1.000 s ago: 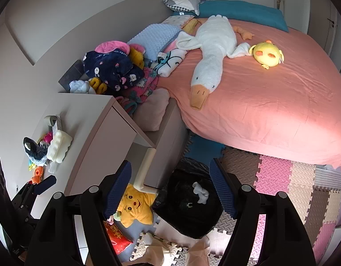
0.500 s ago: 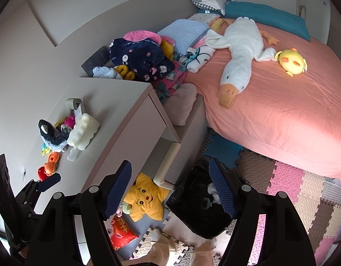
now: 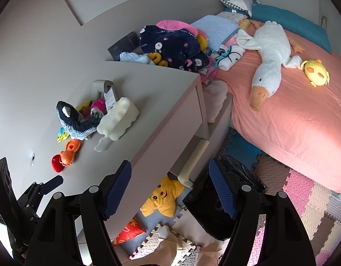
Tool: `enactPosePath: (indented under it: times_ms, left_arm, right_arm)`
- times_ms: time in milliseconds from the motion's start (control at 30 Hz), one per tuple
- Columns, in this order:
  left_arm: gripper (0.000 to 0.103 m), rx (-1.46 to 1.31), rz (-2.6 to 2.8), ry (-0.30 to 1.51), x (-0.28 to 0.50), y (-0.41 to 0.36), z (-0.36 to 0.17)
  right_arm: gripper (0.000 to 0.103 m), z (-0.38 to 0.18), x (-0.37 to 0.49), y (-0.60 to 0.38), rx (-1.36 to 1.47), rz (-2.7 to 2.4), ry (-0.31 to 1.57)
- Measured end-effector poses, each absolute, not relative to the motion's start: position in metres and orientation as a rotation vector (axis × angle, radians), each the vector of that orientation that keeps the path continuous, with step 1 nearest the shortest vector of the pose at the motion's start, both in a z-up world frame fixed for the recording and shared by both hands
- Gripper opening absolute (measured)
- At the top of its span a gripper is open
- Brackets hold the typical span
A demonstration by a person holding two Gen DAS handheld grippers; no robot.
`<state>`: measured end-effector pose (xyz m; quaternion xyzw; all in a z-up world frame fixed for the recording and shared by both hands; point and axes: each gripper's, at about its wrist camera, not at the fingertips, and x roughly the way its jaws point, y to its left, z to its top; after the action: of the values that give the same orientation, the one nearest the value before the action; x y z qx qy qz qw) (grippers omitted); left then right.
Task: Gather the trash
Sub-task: 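Return the right tool to the desk toward the white foam sponge, then grasp the white sponge with the right tool while the left tool grasps the red cup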
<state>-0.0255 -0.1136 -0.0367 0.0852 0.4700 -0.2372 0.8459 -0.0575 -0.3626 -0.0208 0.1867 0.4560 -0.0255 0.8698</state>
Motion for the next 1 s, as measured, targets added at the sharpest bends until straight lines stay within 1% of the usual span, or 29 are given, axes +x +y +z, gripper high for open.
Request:
enactPosePath:
  times_ms: [567,933,1000]
  left_arm:
    - [0.093,0.103,-0.347,1.013,-0.005,-0.025,-0.042]
    - [0.093,0.073,-0.299,1.067,0.021,0.007,-0.059]
    - [0.091,0.074,-0.292,1.076,0.025,0.01,-0.062]
  right_arm:
    - [0.073,-0.035,0.0,-0.291,0.368,0.036,1.014]
    - [0.073,-0.046,0.041,-0.265,0.336,0.034,1.056]
    - [0.073,-0.051,0.05,-0.261,0.333,0.02,1.067]
